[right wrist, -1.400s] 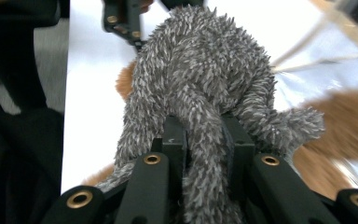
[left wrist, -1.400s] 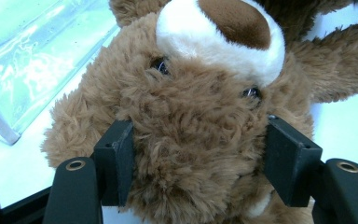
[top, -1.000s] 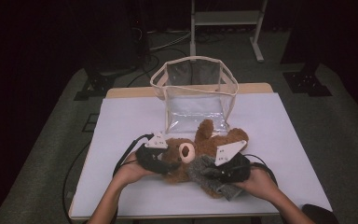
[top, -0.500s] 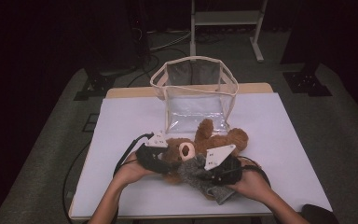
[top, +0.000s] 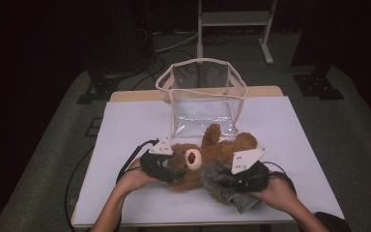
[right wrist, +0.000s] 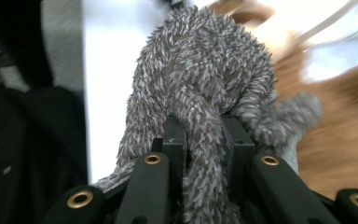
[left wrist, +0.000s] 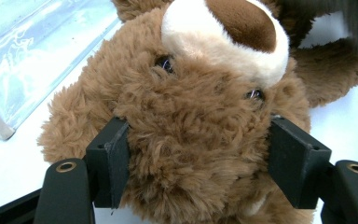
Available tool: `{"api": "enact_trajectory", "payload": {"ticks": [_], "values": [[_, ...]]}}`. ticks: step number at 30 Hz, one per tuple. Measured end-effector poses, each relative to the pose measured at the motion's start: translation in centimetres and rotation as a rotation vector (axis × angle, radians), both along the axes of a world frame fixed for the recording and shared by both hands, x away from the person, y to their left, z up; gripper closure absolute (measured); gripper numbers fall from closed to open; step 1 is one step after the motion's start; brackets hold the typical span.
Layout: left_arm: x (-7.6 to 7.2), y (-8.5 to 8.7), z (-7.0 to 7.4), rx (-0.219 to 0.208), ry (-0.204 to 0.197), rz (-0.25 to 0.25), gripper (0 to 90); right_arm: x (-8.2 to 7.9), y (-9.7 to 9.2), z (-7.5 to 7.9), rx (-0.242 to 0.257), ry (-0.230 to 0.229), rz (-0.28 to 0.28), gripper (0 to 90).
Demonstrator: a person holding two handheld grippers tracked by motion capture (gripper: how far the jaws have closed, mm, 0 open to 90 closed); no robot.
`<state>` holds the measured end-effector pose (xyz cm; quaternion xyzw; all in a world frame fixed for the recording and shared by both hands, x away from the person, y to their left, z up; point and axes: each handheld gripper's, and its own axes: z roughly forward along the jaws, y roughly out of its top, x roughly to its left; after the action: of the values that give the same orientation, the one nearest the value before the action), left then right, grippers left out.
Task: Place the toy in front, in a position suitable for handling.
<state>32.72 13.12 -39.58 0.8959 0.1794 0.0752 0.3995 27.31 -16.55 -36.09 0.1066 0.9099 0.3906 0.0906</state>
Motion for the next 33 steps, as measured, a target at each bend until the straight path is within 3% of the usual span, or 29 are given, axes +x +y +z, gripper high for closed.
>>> {"api": "enact_trajectory", "payload": {"ticks": [3,5,8,10,16,20,22,26,27,30,33], "values": [[-0.1,0.1,-0.1,-0.001,-0.008,-0.014,29.3,1.6,-0.2,2.0,0.017,-0.051,-0.028,74.4],[-0.2,0.2,-0.1,-0.003,-0.013,-0.021,28.9,3.1,-0.3,2.9,0.013,-0.06,-0.043,74.2],[-0.4,0.2,0.0,0.0,-0.022,-0.025,27.2,5.1,-0.2,3.0,0.006,-0.029,-0.064,74.2],[-0.4,0.2,0.3,0.001,-0.033,-0.02,24.8,5.8,0.0,2.2,-0.032,-0.017,-0.077,74.2],[-0.8,-0.9,1.3,-0.026,-0.086,-0.038,21.4,5.6,-1.0,0.6,0.035,0.047,-0.079,74.2],[-0.6,-1.7,1.2,0.01,-0.078,-0.072,24.3,4.8,-0.3,1.0,0.011,0.032,-0.063,74.2],[-0.6,-1.7,1.1,0.017,-0.072,-0.081,25.5,4.8,0.9,1.3,0.008,0.025,-0.035,74.3],[-0.9,-1.5,0.8,0.037,-0.079,-0.085,26.3,5.7,3.1,0.9,-0.019,0.027,0.0,74.2],[-0.9,-1.4,0.5,0.019,-0.074,-0.082,26.7,6.0,3.2,0.7,-0.022,0.035,0.006,74.2],[-0.9,-1.2,0.4,0.003,-0.07,-0.085,27.0,6.2,1.9,0.8,-0.022,0.052,0.001,74.3],[-0.9,-1.2,0.5,0.012,-0.074,-0.085,27.0,6.5,-0.1,1.5,-0.007,0.054,-0.039,74.3]]}}
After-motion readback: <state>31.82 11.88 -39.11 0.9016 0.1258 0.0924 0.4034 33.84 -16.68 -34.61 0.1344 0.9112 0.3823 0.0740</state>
